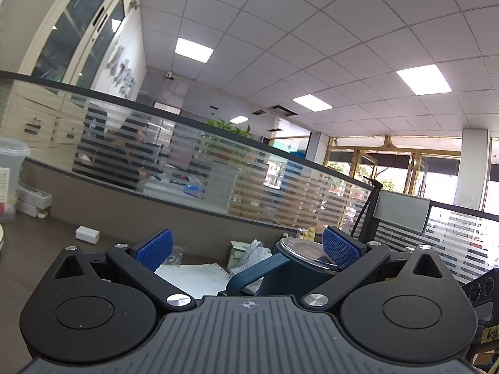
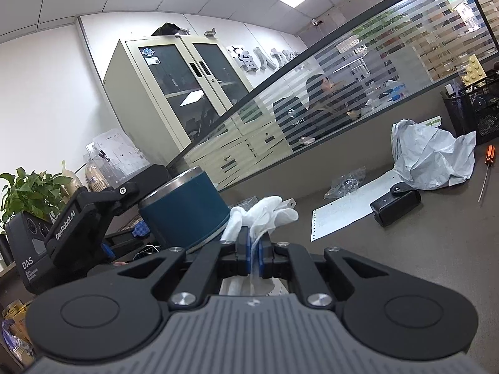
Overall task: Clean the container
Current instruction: 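Tilt the thermos with the left gripper while the right gripper's tissue wipes its base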
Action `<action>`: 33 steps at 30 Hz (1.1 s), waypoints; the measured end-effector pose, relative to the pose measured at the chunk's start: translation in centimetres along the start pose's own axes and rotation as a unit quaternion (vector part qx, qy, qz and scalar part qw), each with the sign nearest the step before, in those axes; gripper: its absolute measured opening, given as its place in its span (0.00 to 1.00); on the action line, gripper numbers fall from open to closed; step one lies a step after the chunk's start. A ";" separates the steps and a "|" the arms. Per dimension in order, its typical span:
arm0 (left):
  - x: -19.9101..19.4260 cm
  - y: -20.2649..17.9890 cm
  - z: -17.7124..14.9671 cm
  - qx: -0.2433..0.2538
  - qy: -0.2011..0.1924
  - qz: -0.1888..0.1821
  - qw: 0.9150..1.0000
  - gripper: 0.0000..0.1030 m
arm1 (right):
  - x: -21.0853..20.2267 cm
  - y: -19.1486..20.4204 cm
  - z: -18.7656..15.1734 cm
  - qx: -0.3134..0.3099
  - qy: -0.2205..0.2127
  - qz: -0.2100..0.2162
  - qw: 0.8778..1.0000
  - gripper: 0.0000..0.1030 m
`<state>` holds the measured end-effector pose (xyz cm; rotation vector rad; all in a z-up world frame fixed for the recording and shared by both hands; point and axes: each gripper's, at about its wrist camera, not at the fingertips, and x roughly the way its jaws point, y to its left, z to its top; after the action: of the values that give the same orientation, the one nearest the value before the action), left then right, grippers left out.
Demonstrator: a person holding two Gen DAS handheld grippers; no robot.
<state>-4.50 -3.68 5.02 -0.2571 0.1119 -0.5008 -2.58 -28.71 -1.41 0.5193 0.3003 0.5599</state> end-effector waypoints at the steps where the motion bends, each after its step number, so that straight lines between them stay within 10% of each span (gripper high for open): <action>1: 0.0 0.0 0.0 0.000 0.000 0.000 1.000 1.00 | 0.0 -0.1 -0.1 0.001 0.002 -0.001 1.000 0.08; 33: 0.1 0.0 0.1 0.007 0.001 0.001 1.000 1.00 | -0.5 0.2 0.6 -0.002 -0.006 0.010 1.000 0.08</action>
<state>-4.33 -3.69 5.14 -0.2423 0.1104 -0.5007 -2.80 -29.08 -0.75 0.5216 0.2833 0.5761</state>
